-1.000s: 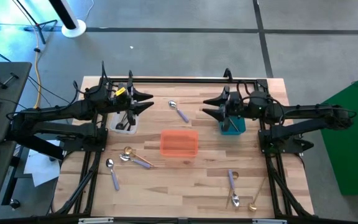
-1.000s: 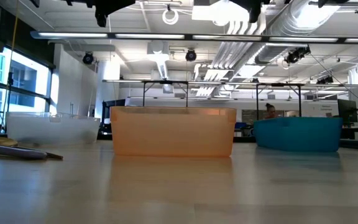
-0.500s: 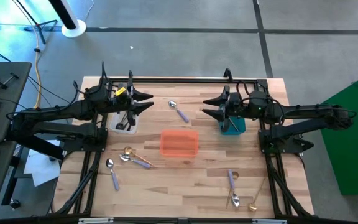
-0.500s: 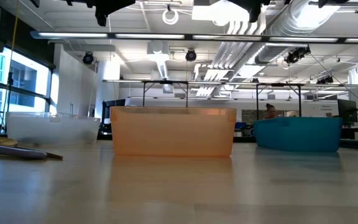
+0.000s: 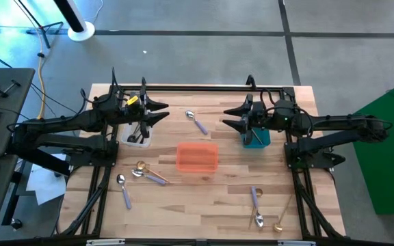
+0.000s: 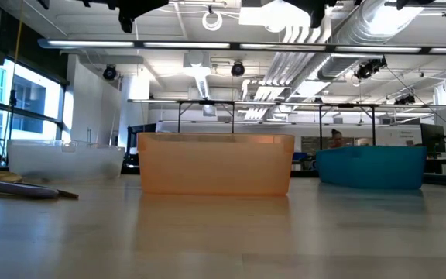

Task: Sort silverware by color (type)
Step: Put the left gold spoon into the blue bin

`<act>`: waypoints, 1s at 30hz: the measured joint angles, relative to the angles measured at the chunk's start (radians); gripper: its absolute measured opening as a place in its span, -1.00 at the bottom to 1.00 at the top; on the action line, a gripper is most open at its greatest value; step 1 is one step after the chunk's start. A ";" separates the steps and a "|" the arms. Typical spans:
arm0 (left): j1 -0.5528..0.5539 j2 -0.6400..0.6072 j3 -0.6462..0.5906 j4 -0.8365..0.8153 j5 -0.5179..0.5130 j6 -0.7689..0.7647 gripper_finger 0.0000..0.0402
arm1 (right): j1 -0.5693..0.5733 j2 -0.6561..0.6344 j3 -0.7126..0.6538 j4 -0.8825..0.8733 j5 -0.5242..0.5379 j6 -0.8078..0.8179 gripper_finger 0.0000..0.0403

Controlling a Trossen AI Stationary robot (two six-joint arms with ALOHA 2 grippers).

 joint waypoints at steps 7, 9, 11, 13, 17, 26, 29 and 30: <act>0.000 0.000 0.000 0.000 0.000 0.000 -0.26 | 0.000 0.000 0.000 0.000 0.000 0.000 -0.22; 0.000 0.000 0.000 0.000 0.000 0.000 -0.26 | 0.000 0.000 0.000 0.000 0.000 0.000 -0.22; 0.000 0.000 0.000 0.000 0.000 0.000 -0.26 | 0.000 0.000 0.000 0.000 0.000 0.000 -0.22; 0.000 0.000 0.000 0.000 0.000 0.000 -0.26 | 0.000 0.000 0.000 -0.001 0.000 0.000 -0.22; 0.000 0.000 0.000 0.000 0.000 0.000 -0.26 | 0.000 0.000 0.000 -0.005 0.000 0.000 -0.22; 0.000 0.000 0.000 0.000 0.000 0.000 -0.26 | 0.000 0.000 0.000 -0.017 0.000 0.000 -0.22; 0.000 0.000 0.000 0.000 0.000 0.000 -0.26 | 0.000 0.000 0.000 -0.017 0.000 0.000 -0.22; 0.000 0.000 0.000 0.000 0.000 0.000 -0.26 | 0.000 0.000 0.000 -0.017 0.000 0.000 -0.22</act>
